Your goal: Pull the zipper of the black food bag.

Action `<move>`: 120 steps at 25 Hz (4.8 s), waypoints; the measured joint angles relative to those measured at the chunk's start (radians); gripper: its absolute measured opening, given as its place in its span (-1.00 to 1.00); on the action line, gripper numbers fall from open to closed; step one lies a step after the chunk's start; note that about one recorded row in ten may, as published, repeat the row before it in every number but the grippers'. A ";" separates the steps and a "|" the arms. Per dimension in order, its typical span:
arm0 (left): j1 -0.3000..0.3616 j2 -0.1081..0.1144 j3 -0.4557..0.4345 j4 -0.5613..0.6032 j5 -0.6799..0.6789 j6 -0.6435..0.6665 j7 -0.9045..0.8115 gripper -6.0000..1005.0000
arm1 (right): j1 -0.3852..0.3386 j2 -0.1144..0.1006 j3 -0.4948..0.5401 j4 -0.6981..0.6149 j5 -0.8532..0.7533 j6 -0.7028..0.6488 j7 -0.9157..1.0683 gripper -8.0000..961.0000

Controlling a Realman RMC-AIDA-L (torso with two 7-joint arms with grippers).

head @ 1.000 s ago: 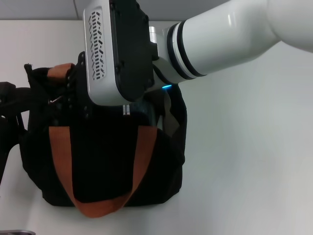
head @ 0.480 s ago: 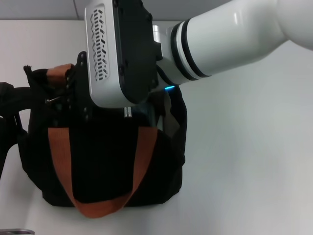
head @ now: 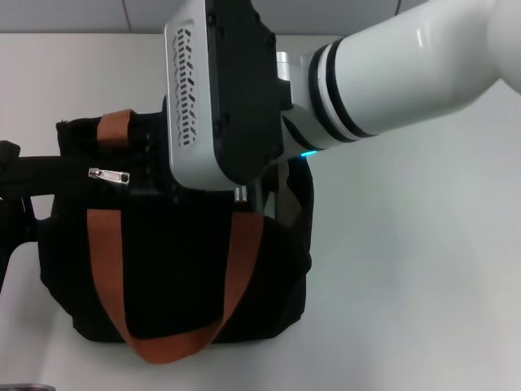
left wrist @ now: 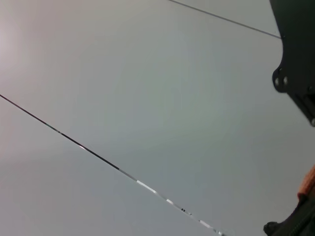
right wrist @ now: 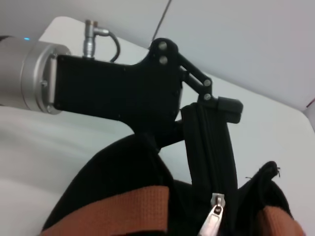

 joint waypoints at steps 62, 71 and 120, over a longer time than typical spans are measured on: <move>0.044 0.000 0.067 0.056 -0.003 -0.079 0.128 -0.96 | 0.207 -0.002 0.339 0.537 0.492 -0.267 0.129 -0.25; 0.039 0.000 0.071 0.063 -0.001 -0.070 0.138 -0.96 | 0.231 -0.001 0.245 0.561 0.538 -0.153 0.093 -0.14; 0.036 0.001 0.049 0.054 -0.005 -0.004 0.059 -0.96 | 0.125 -0.013 0.360 0.436 0.356 -0.322 0.107 -0.88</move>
